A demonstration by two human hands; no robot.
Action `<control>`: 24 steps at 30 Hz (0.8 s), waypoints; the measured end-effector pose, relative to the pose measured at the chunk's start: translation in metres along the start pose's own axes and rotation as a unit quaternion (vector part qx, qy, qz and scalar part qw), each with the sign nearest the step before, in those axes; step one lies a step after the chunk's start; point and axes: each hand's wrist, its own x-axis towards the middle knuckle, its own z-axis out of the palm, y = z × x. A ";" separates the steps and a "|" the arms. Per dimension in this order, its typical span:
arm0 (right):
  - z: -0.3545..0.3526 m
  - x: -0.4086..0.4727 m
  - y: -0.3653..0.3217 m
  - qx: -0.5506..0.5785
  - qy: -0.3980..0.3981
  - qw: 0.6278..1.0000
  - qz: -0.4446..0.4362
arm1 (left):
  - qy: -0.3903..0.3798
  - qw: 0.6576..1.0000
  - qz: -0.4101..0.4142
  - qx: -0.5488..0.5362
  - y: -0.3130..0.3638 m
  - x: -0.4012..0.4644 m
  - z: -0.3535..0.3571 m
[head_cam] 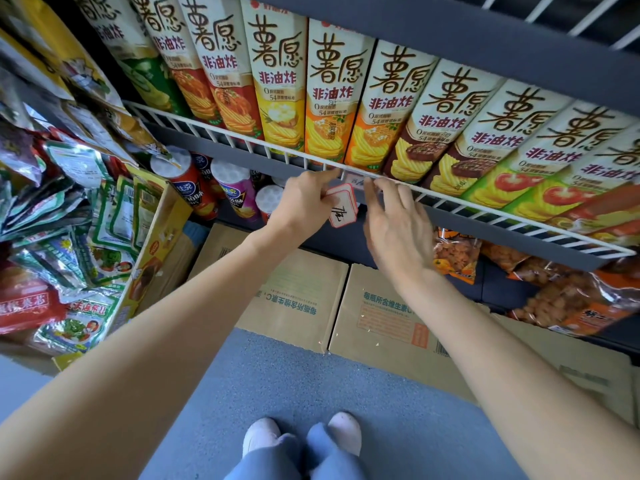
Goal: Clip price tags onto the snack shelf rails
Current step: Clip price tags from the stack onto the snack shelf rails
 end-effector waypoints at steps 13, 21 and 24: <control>-0.133 0.026 0.011 0.537 -0.175 0.792 0.234 | 0.007 0.901 -0.152 -0.406 0.071 -0.072 -0.058; -0.246 -0.006 0.073 0.589 -0.147 0.719 0.337 | -0.009 0.982 -0.012 -0.186 0.185 -0.118 -0.069; -0.279 -0.027 0.111 0.596 -0.118 0.704 0.368 | -0.020 0.977 -0.004 -0.214 0.233 -0.136 -0.055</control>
